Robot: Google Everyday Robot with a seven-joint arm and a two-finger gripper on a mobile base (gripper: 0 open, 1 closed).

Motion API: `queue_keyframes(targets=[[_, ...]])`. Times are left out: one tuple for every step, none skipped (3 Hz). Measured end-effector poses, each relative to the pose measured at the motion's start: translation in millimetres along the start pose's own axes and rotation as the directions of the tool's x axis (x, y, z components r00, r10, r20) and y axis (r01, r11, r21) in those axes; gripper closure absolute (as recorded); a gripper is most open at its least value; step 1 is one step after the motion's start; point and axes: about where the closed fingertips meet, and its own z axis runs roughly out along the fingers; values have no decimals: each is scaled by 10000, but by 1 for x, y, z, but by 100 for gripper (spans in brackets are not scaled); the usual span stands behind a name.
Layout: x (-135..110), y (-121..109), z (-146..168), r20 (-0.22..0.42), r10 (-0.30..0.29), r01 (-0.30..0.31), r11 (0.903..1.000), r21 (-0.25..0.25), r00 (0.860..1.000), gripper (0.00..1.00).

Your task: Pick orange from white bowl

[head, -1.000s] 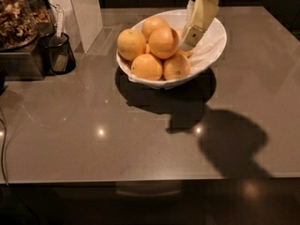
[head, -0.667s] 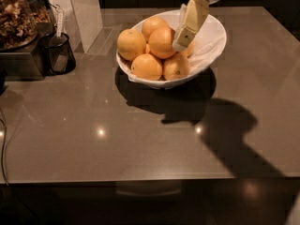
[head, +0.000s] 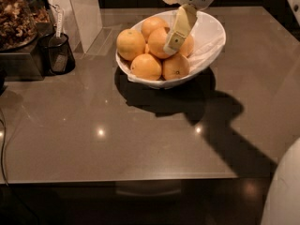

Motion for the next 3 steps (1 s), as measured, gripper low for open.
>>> queue_keyframes(targets=[[6, -4, 4, 79, 294, -294, 9995, 71, 9995, 0], [12, -14, 16, 280, 524, -523, 9986, -18, 9982, 0], [17, -23, 30, 440, 715, -707, 9973, -211, 9965, 0]])
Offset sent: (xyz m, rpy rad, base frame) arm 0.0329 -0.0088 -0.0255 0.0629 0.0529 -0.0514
